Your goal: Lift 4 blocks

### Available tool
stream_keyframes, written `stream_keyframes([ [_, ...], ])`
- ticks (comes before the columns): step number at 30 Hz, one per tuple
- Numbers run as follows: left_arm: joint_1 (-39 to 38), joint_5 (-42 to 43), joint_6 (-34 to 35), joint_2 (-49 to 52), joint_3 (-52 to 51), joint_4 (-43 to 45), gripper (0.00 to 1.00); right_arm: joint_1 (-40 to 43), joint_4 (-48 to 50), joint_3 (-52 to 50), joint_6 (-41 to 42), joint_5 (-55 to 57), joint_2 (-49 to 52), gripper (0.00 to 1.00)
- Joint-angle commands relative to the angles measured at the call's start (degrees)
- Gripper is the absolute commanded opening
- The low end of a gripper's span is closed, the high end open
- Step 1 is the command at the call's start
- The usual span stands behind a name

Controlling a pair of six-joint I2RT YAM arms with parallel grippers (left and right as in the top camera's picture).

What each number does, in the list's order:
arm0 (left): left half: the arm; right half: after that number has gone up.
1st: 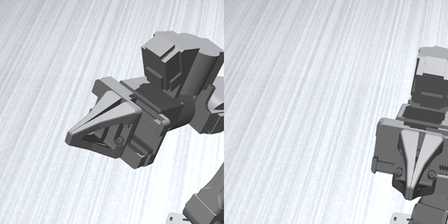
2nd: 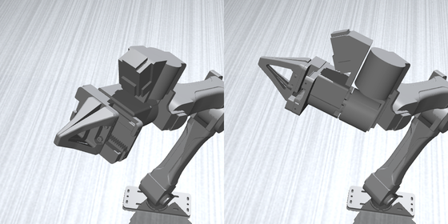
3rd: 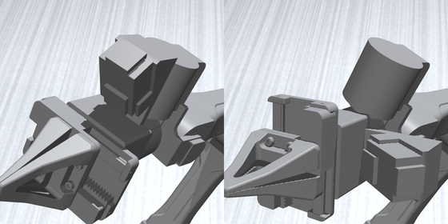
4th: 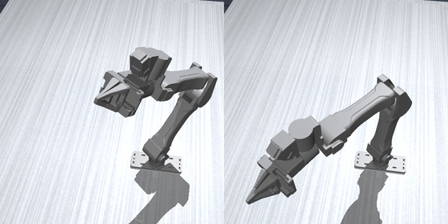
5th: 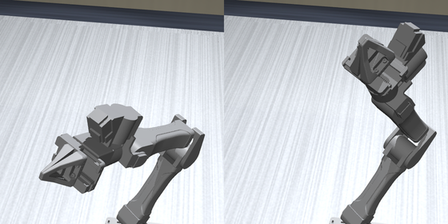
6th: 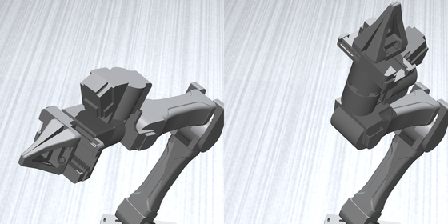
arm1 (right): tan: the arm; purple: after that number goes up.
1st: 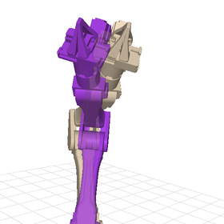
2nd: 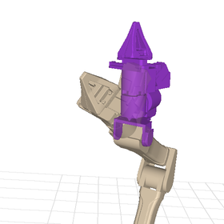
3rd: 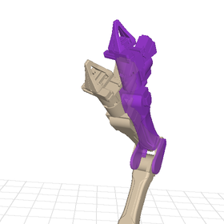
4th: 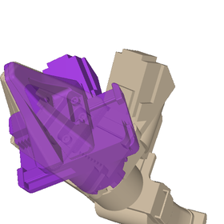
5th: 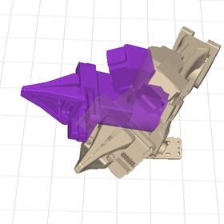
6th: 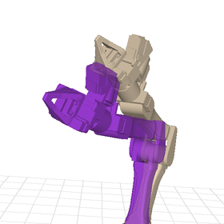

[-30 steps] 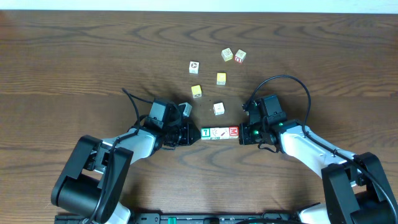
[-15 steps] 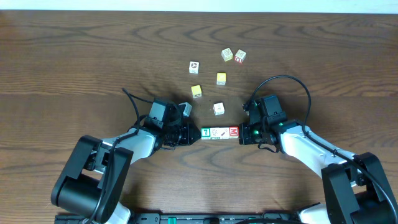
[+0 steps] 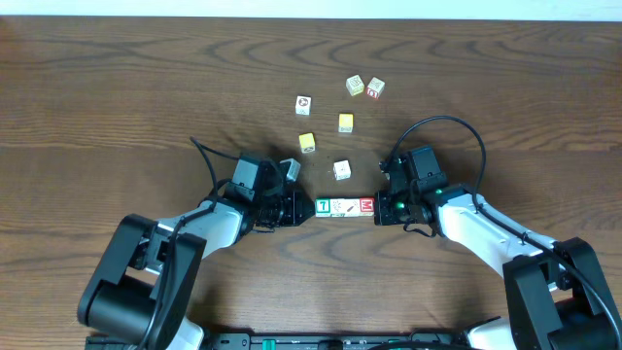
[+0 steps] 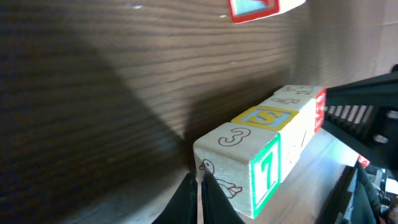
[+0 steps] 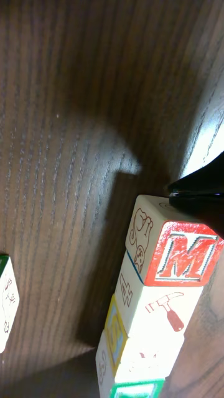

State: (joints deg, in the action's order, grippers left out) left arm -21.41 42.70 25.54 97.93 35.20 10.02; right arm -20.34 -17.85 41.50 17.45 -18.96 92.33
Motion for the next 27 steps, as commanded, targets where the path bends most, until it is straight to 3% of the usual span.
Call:
stream_keyframes([
  [1,-2.0,9.2,0.1,-2.5,2.2,1.7,0.08,-4.4,0.5,3.1,0.3,-15.6,0.1,0.01],
  [27,-2.0,9.1,0.1,-2.5,2.2,1.7,0.07,-4.4,-1.8,3.9,0.3,-13.9,-4.1,0.01],
])
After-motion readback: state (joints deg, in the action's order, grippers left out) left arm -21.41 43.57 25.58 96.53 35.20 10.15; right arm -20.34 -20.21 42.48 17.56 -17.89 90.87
